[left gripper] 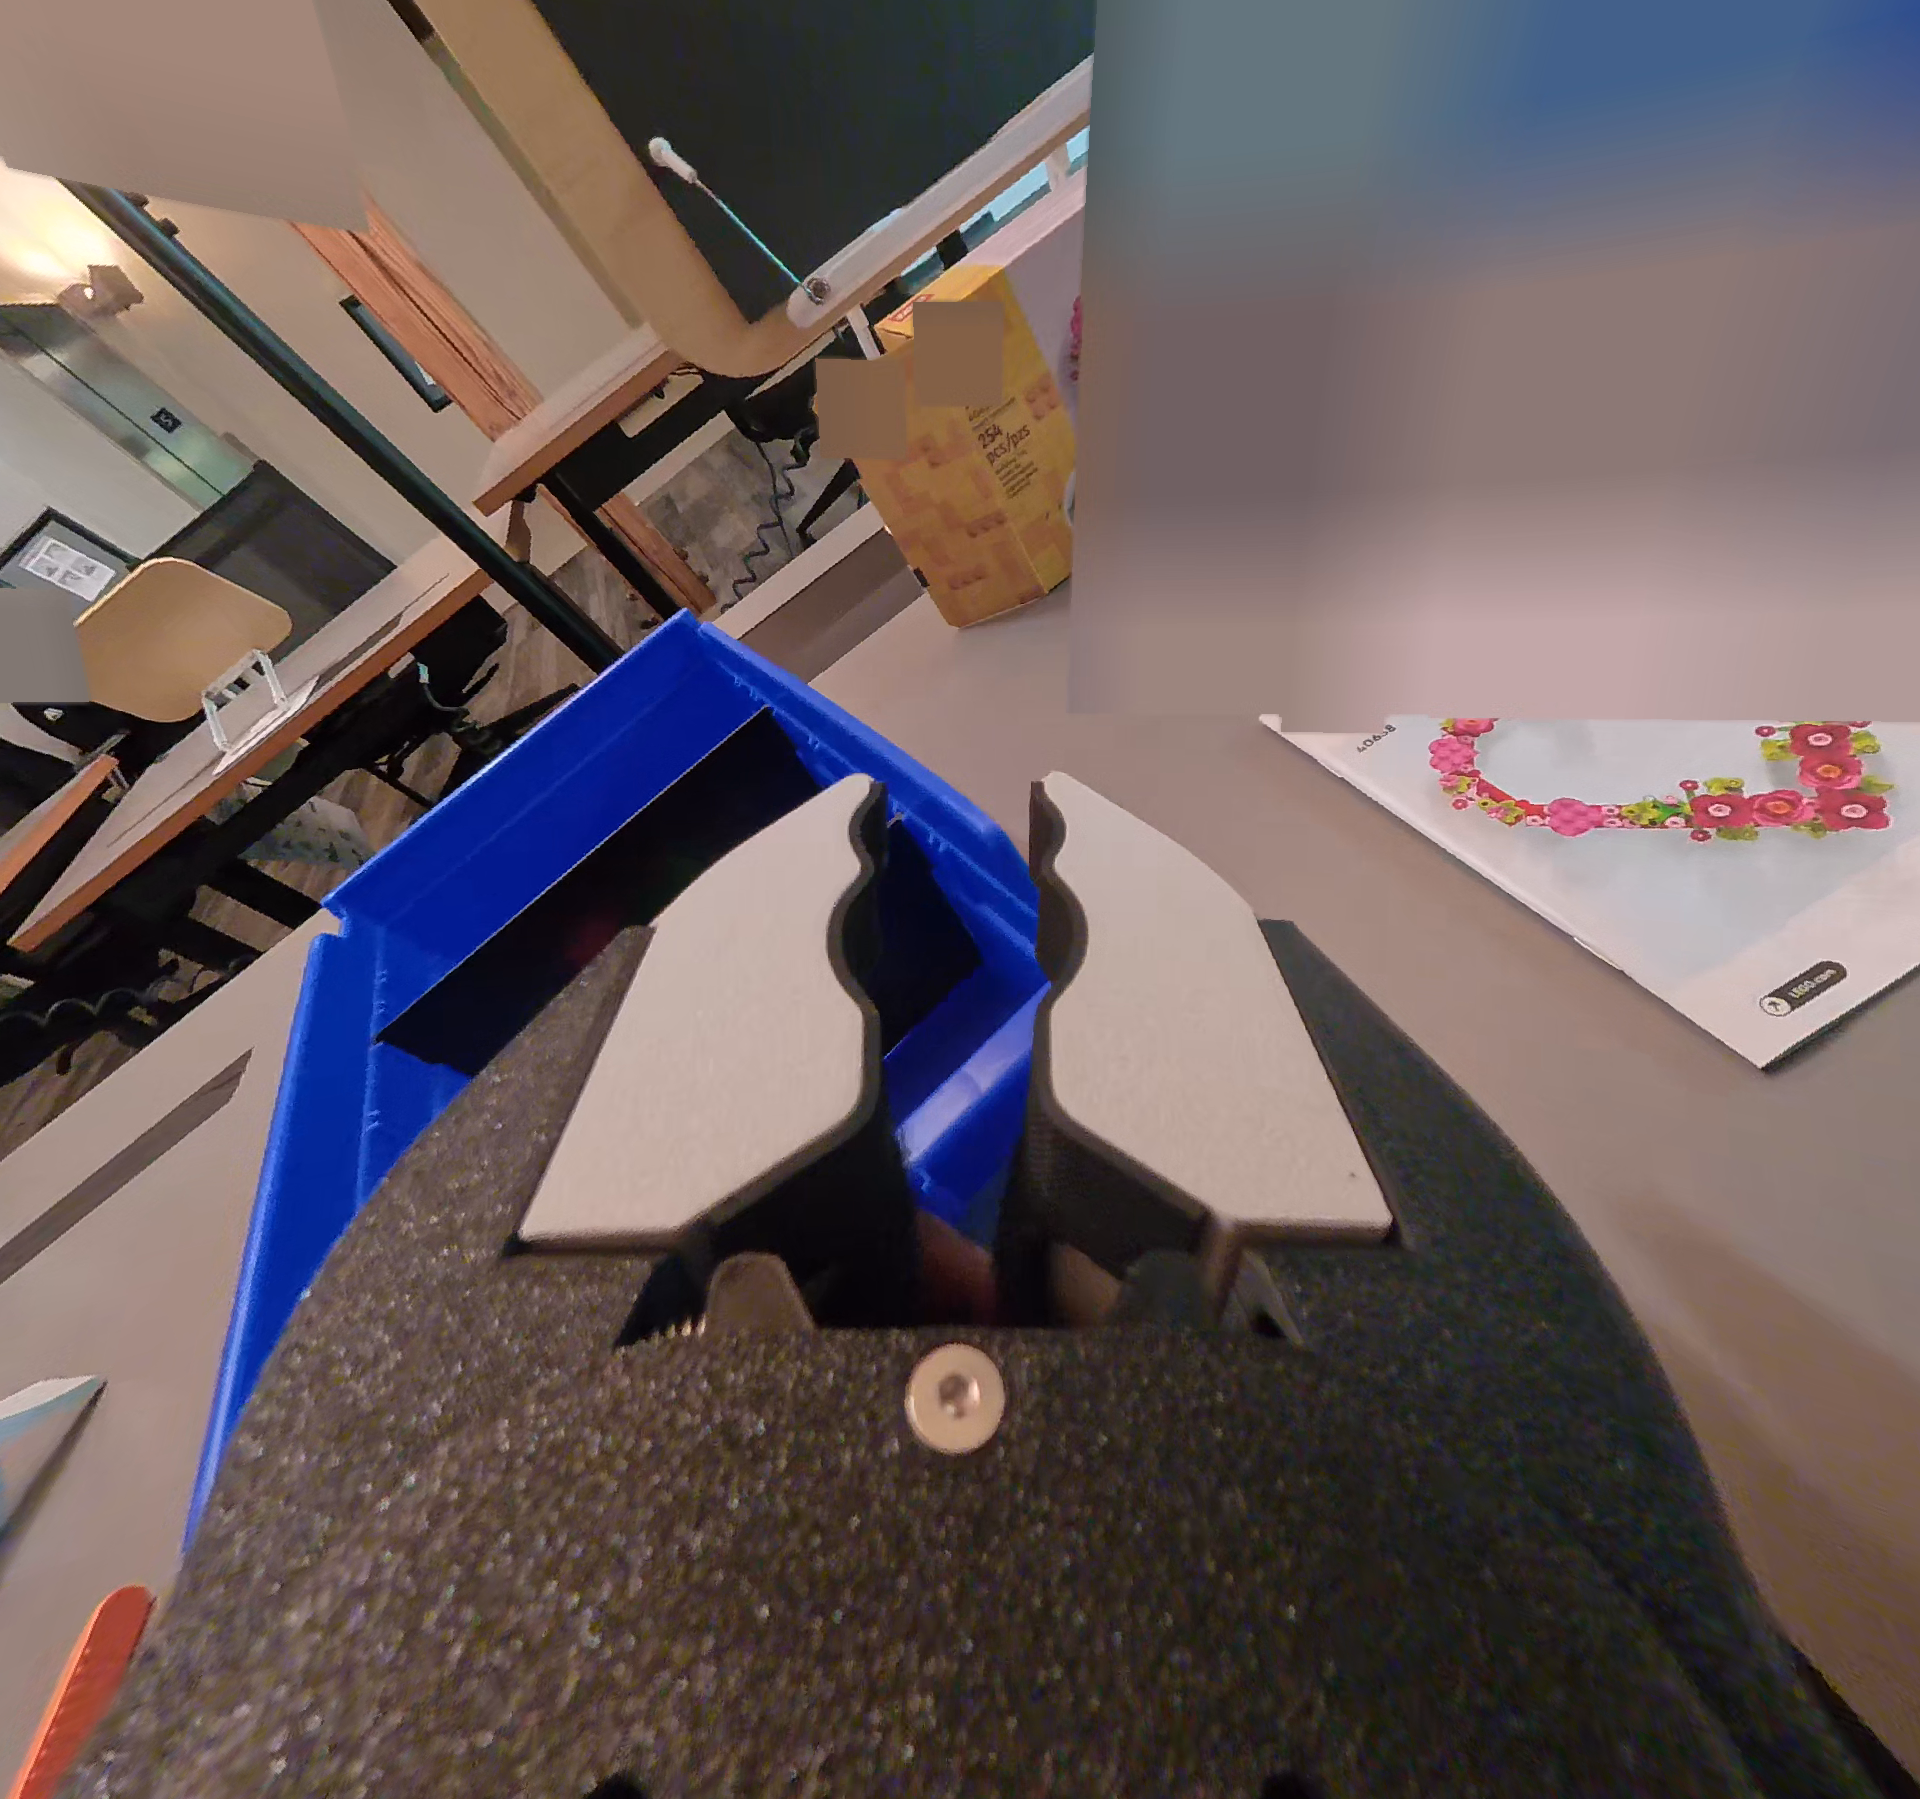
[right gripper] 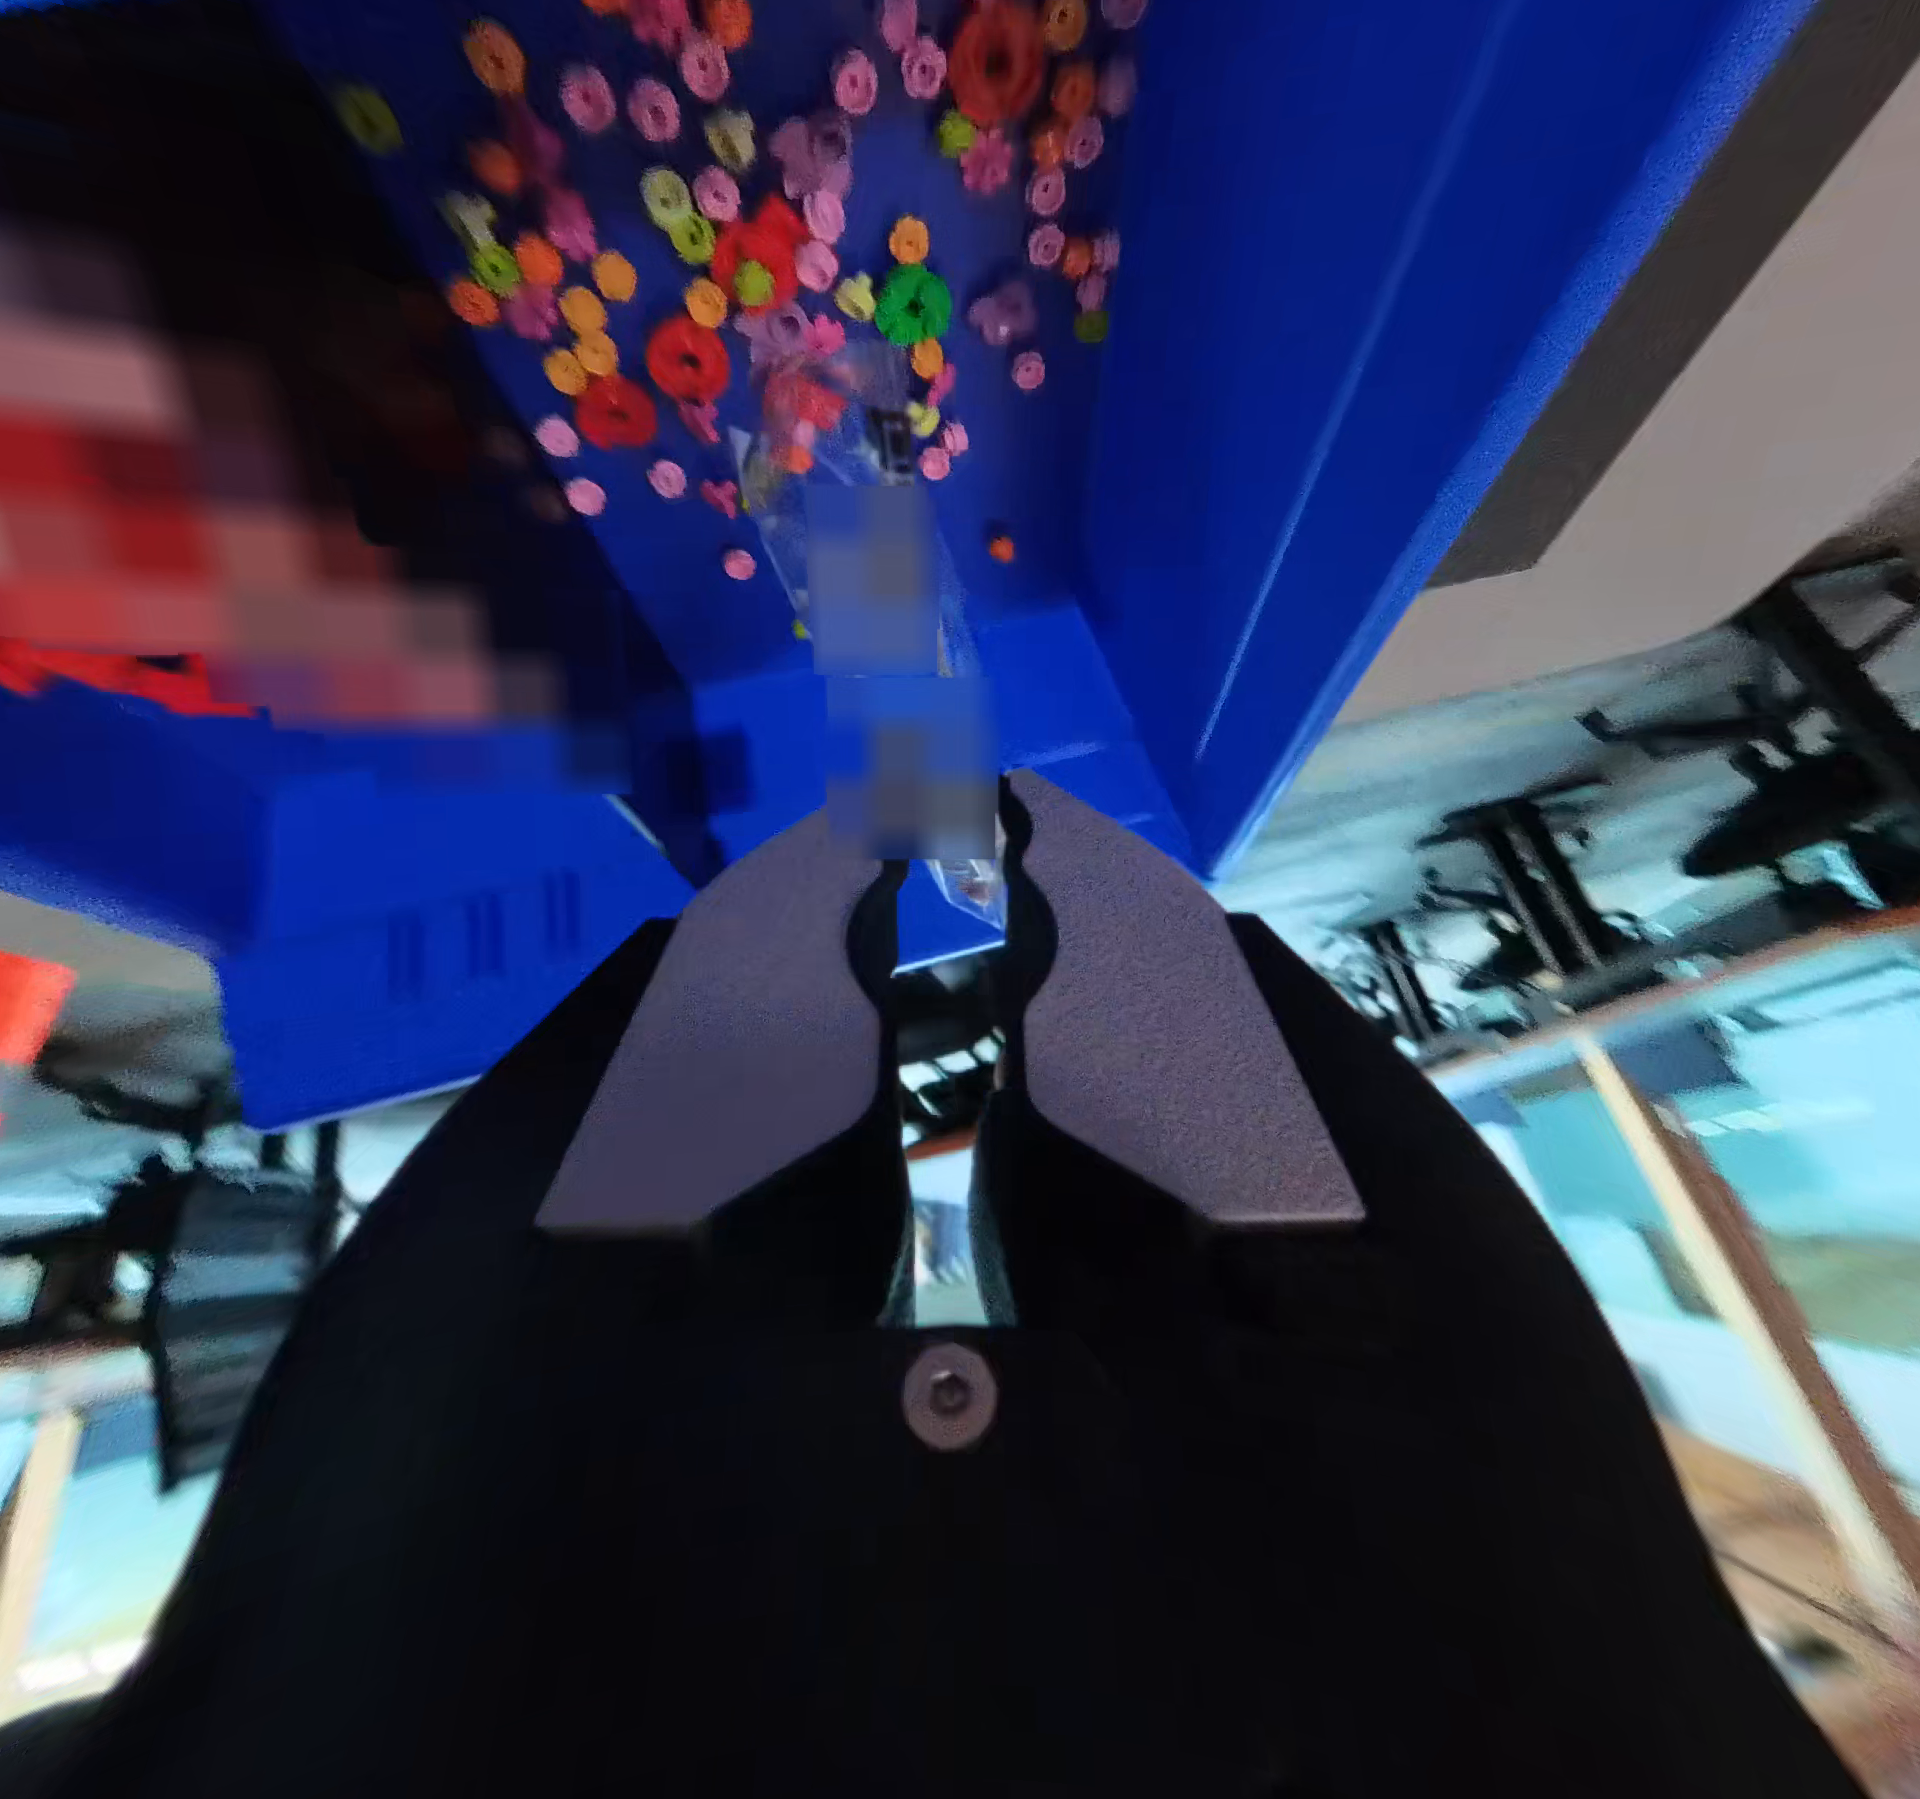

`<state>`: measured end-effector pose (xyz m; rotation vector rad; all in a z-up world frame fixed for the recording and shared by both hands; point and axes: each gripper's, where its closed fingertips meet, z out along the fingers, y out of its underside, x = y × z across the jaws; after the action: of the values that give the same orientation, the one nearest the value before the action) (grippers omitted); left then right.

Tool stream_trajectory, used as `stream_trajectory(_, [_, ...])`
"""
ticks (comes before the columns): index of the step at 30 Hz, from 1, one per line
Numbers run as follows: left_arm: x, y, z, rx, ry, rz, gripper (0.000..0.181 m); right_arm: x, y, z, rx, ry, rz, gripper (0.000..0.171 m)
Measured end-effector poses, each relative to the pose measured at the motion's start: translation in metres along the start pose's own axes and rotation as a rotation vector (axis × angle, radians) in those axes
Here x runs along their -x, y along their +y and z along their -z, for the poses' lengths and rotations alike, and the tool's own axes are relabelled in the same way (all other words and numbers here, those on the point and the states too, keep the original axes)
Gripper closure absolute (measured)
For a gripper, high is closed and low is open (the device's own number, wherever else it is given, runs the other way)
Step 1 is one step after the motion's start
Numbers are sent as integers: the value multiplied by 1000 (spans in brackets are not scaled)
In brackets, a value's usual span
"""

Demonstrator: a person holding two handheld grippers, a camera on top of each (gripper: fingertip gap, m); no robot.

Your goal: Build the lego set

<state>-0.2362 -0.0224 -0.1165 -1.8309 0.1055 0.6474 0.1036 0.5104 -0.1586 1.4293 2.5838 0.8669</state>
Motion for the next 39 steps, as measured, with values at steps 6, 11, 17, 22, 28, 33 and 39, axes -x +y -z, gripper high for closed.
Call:
stream_trajectory(6, [0, -4, 3, -29, 4, 24, 157, 23, 13, 7, -256, -234, -206, 156])
stream_trajectory(11, [-3, -5, 6, -31, 7, 12, 156, 30, 7, 24, -557, -401, -406, 159])
stream_trajectory(17, [-2, -7, 13, -43, 17, 16, 157, 33, 13, 19, -704, -336, -594, 159])
stream_trajectory(22, [-5, -10, 15, -63, 30, 12, 157, 42, 22, 5, -648, -367, -702, 158])
stream_trajectory(28, [-5, -12, 21, -83, 20, 13, 157, 40, 38, -16, -263, -151, -417, 155])
stream_trajectory(33, [-6, -13, 22, -88, 13, 11, 157, 20, 42, -9, 91, 53, 0, 171])
stream_trajectory(39, [-4, -11, 20, -74, 19, -5, 157, 14, 13, -10, -174, -166, -352, 143])
